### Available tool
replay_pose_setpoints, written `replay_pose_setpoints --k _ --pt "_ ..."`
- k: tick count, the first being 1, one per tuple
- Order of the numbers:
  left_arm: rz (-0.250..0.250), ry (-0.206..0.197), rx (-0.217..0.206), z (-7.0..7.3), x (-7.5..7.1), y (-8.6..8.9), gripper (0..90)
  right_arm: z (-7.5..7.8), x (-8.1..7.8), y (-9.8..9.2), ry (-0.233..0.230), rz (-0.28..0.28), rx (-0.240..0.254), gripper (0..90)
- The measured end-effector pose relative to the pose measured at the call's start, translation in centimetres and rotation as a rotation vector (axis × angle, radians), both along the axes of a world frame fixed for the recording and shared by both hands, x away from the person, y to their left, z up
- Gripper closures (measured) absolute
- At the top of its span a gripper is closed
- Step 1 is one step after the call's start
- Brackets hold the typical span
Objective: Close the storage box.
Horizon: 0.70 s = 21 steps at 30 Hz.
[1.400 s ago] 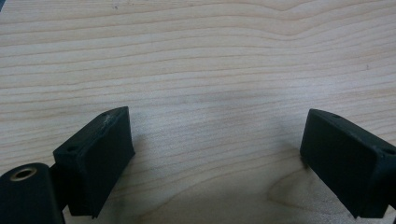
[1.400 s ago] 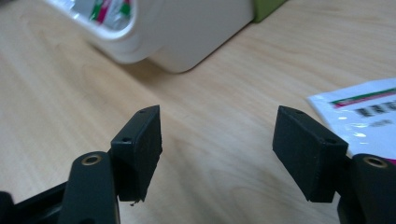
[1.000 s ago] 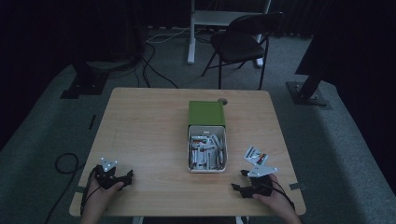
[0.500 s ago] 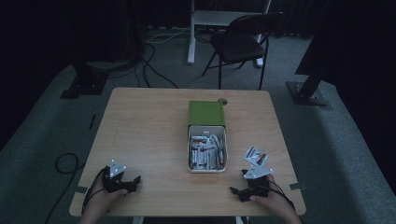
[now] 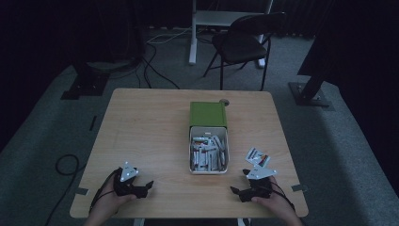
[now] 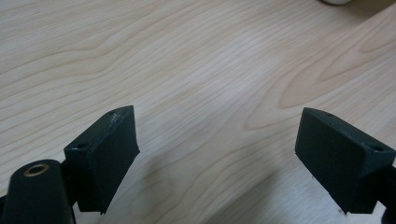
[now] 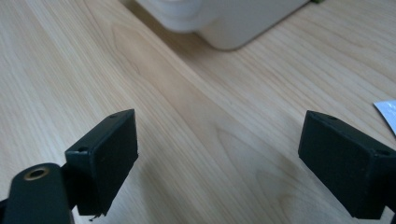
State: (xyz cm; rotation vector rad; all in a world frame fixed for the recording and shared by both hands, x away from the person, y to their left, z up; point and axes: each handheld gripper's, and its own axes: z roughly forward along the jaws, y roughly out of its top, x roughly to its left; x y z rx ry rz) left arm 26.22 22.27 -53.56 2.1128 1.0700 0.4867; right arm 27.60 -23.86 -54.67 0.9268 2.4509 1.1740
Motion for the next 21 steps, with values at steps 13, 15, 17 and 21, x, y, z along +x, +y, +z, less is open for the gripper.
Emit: replay_pose_setpoints --k 13,15,17,21 --pt "-0.105 -0.047 -0.036 0.2 0.8 -3.4 13.8 1.4 0.6 0.2 -0.018 -0.014 0.068 11.6" --pt "-0.118 -0.049 -0.038 0.3 0.9 -3.8 13.8 1.5 0.7 0.2 -0.018 -0.017 0.076 11.6" --pt "-0.124 -0.055 -0.044 0.4 1.1 -4.3 13.8 1.6 0.8 0.2 -0.021 -0.019 0.081 11.6" --pt "-0.150 -0.070 -0.062 0.6 1.3 -5.4 13.8 1.9 1.0 0.3 -0.027 -0.023 0.095 11.6"
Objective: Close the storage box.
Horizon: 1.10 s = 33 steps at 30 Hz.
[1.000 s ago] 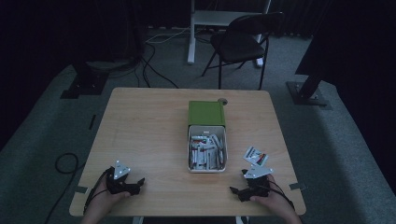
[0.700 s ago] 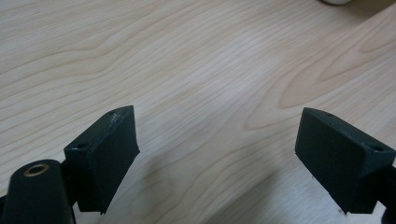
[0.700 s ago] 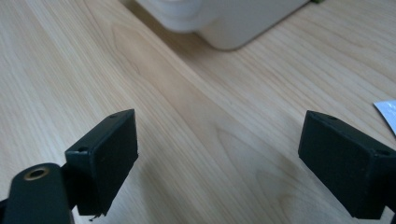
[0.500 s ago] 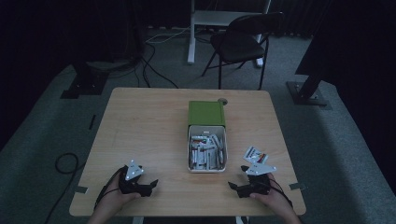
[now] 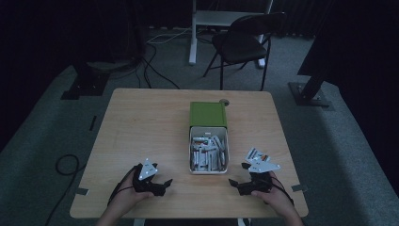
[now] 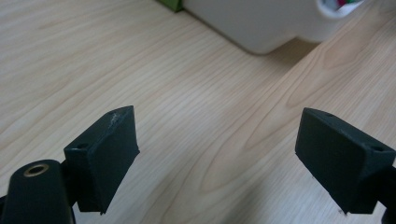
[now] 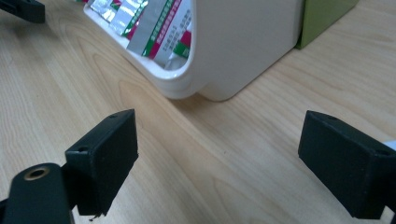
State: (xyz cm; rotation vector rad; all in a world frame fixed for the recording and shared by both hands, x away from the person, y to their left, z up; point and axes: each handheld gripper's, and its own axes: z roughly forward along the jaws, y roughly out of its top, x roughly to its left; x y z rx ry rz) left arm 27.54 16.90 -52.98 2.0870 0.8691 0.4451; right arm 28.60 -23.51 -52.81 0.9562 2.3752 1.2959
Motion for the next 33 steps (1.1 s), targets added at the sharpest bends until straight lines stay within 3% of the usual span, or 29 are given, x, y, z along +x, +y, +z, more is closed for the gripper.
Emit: replay_pose_setpoints --k 8,11,16,24,28,33 --pt "-0.031 -0.014 -0.047 0.4 0.7 -1.7 13.8 0.8 0.4 0.2 -0.019 0.001 0.039 11.6" --pt "-0.046 -0.015 -0.090 0.7 0.9 -2.3 13.9 1.0 0.6 0.3 -0.018 0.001 0.050 11.6" --pt "-0.061 -0.060 -0.103 0.9 1.3 -3.0 13.8 1.4 0.8 0.4 -0.005 -0.015 0.130 11.6" --pt "-0.086 -0.080 -0.097 1.0 1.7 -4.0 13.8 1.7 1.4 0.7 -0.043 -0.008 0.117 11.6" --pt "-0.074 -0.093 -0.108 1.1 2.3 -4.3 13.7 2.0 1.9 0.8 -0.067 -0.010 0.107 13.0" --pt "-0.066 -0.116 -0.108 1.3 3.0 -4.6 11.2 2.2 2.6 0.8 -0.064 -0.024 0.134 12.9"
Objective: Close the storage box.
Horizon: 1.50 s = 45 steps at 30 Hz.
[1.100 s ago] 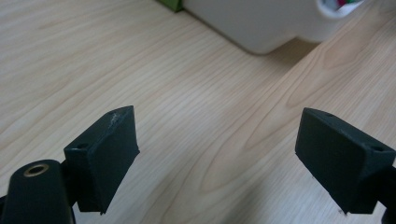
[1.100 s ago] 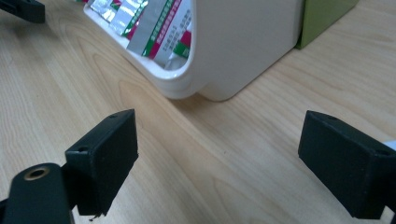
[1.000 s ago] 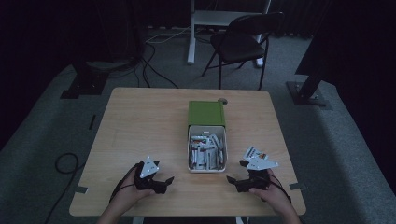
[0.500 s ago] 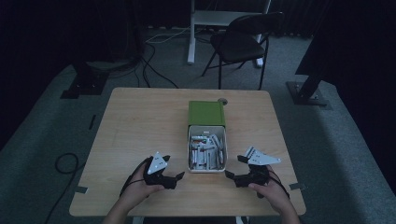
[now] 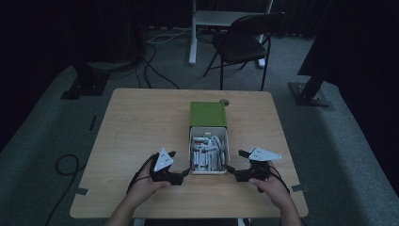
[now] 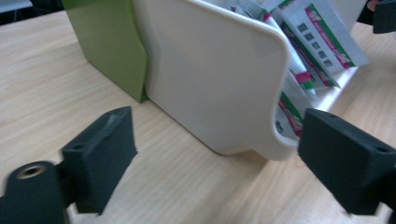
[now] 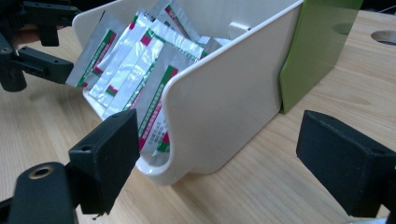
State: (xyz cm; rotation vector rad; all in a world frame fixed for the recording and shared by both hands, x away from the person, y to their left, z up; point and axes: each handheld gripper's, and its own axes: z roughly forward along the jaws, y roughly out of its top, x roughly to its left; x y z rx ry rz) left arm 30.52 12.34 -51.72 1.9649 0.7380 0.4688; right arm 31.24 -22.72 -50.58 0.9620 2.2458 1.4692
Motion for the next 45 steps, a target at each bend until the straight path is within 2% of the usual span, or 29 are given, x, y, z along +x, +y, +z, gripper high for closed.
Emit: replay_pose_setpoints --k 3,6,12,16,20,23,27,31,35,45 --pt "0.002 0.006 -0.011 -0.1 0.3 -0.2 11.2 0.0 0.2 0.1 0.015 -0.008 0.013 12.8" --pt "0.007 0.003 -0.024 -0.1 0.4 -0.3 11.2 -0.2 0.3 0.2 -0.011 -0.011 -0.009 12.9" --pt "0.017 -0.010 -0.026 0.1 0.9 -0.3 11.2 -0.9 0.7 0.2 0.018 -0.017 -0.022 12.9" --pt "0.018 -0.014 -0.030 0.2 1.2 -0.5 11.2 -1.1 0.8 0.1 -0.012 -0.021 -0.054 13.0" --pt "0.025 -0.007 -0.042 0.1 1.5 -0.4 10.9 -1.0 1.0 0.1 -0.017 -0.022 -0.043 12.8" --pt "0.024 -0.008 -0.034 0.2 1.5 -0.5 10.7 -1.0 1.1 0.1 0.004 -0.030 -0.028 12.3" --pt "0.028 -0.014 -0.033 0.3 1.6 -0.7 10.8 -1.1 1.3 0.2 -0.028 -0.031 -0.038 11.7" --pt "0.032 -0.018 -0.035 0.3 1.9 -0.8 10.7 -1.0 1.5 0.2 -0.007 -0.058 -0.029 11.8" --pt "0.040 -0.009 -0.048 0.1 2.1 -0.7 10.7 -0.9 1.6 0.3 -0.030 -0.060 -0.046 11.9" --pt "0.064 -0.001 -0.057 0.1 2.8 -0.7 10.7 -0.9 2.2 0.5 -0.026 -0.082 -0.039 12.0"
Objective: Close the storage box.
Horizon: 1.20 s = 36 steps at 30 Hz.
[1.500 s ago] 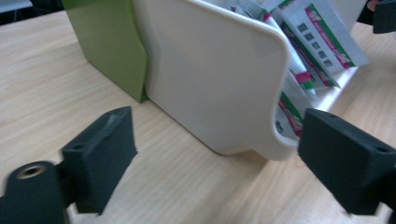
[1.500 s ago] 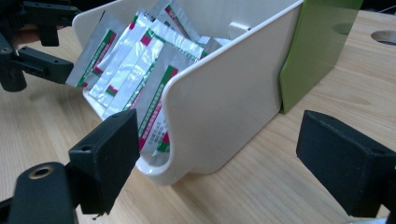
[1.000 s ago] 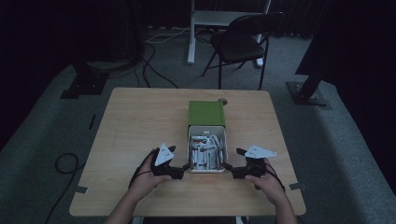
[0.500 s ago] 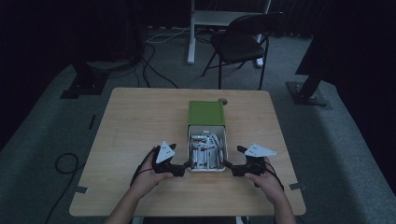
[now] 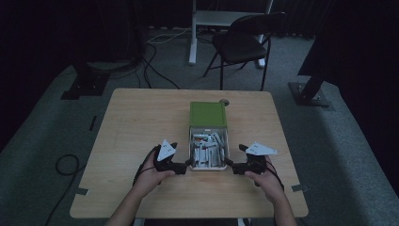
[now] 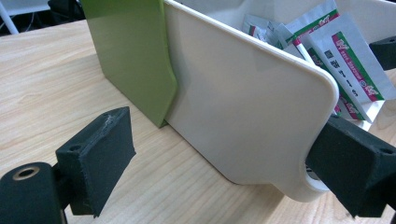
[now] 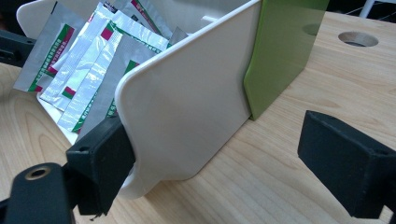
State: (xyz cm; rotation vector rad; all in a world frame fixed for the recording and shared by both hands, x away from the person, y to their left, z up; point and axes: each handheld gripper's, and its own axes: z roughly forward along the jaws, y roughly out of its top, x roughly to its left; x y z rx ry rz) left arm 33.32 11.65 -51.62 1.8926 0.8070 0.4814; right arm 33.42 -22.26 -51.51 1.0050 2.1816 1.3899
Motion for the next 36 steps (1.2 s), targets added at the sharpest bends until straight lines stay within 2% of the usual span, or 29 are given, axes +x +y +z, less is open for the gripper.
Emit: replay_pose_setpoints --k 26,36 --pt "0.018 0.016 0.002 0.1 1.8 -0.1 10.8 0.1 1.6 0.4 -0.006 -0.031 -0.007 12.7" --pt "0.016 0.012 0.026 0.4 2.6 -0.3 10.7 0.2 2.3 0.4 -0.002 -0.044 -0.014 12.8"
